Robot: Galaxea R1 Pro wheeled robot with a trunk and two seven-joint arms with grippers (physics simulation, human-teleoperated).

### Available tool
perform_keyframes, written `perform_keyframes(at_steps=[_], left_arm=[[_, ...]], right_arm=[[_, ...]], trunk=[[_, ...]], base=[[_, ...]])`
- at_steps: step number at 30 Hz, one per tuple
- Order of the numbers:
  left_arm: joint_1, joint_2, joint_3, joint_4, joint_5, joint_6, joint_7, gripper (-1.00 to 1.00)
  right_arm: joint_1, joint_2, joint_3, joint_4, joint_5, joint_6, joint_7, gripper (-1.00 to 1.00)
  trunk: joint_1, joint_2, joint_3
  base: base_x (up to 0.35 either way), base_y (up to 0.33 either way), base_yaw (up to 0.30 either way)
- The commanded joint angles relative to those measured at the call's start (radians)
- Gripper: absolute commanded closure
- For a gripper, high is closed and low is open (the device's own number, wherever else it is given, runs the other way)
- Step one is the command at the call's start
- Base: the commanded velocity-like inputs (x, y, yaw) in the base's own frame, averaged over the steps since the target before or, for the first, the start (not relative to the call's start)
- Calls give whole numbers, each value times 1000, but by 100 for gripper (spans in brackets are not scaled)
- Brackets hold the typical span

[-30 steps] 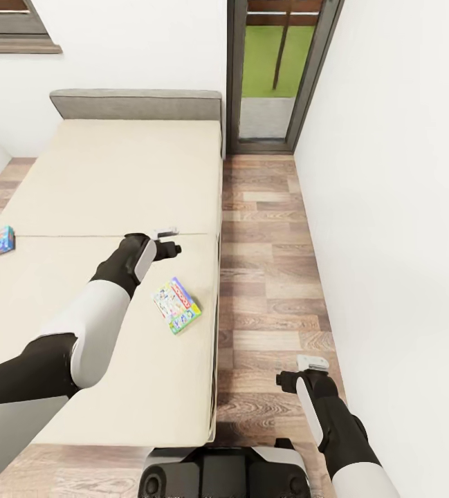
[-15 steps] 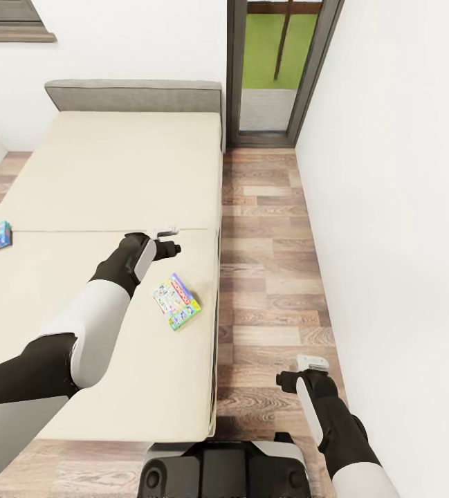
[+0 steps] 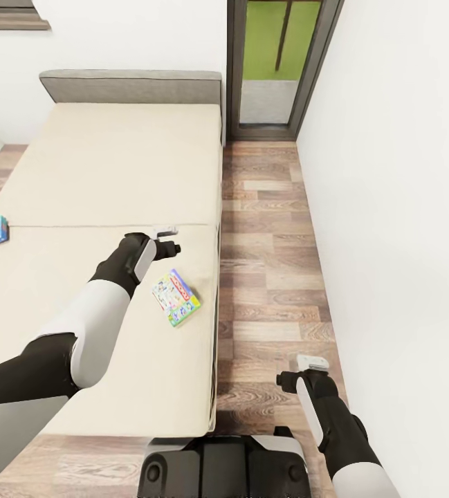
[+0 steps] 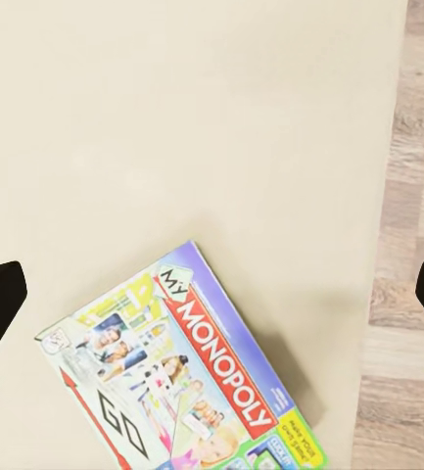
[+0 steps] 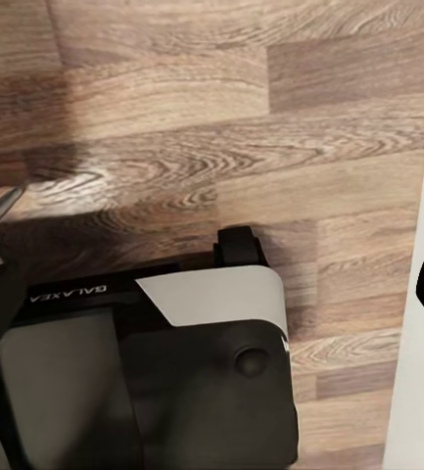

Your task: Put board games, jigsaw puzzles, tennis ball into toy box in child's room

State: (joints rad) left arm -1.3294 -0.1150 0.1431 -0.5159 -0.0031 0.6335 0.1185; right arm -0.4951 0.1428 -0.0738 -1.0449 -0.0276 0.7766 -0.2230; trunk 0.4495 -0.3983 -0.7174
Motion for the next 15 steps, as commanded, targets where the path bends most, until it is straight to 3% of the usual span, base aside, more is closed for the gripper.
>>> perform_keyframes(at_steps=[1,15], left_arm=[[-1,-1,6,-1,0,5,2,-100],[-1,0,4,-2,-1,3,4,-100]], right_arm=[[0,1,-1,-1,-3,4,-4,-100],[0,0,-1,-1,-3,4,-4,-100]], trunk=[[0,-2,-3],[0,-2,-26]], base=[[0,0,0],[0,0,0]])
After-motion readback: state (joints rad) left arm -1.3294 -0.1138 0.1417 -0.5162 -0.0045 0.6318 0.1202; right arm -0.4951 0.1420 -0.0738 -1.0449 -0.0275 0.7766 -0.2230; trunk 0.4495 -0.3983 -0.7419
